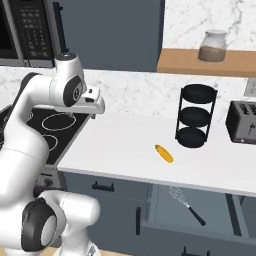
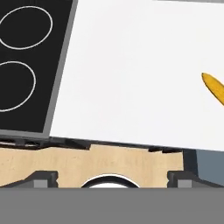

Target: Pick the whisk from the drawer and place it on the counter.

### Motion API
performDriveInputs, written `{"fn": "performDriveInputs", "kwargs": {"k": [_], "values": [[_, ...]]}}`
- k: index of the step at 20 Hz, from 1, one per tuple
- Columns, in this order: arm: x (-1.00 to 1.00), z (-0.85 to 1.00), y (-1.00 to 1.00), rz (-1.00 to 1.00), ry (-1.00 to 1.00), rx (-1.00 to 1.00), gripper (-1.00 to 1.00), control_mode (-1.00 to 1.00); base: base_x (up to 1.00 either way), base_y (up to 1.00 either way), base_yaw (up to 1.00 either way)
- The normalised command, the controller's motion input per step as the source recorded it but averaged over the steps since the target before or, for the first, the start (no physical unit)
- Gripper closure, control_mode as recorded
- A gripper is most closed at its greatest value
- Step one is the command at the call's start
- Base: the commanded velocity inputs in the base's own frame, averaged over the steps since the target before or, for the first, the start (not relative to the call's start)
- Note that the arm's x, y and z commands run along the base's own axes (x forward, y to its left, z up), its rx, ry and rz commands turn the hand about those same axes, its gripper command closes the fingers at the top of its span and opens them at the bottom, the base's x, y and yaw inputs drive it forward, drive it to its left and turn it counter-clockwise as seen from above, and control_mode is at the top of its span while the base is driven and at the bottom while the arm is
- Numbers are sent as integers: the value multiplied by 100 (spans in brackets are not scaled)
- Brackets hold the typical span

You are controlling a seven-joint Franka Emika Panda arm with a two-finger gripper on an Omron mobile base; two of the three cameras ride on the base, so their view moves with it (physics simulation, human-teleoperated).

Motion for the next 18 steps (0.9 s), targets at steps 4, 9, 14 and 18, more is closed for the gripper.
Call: {"fn": "performDriveInputs", "kwargs": {"k": [4, 9, 14, 18], "values": [[0, 0, 0, 0, 0, 0, -100, 100, 60, 0, 0], [0, 0, 0, 0, 0, 0, -100, 100, 69, -6, 0], [0, 0, 0, 0, 0, 0, -100, 100, 16, -7, 0], [0, 0, 0, 0, 0, 0, -100, 100, 0, 0, 0]]}}
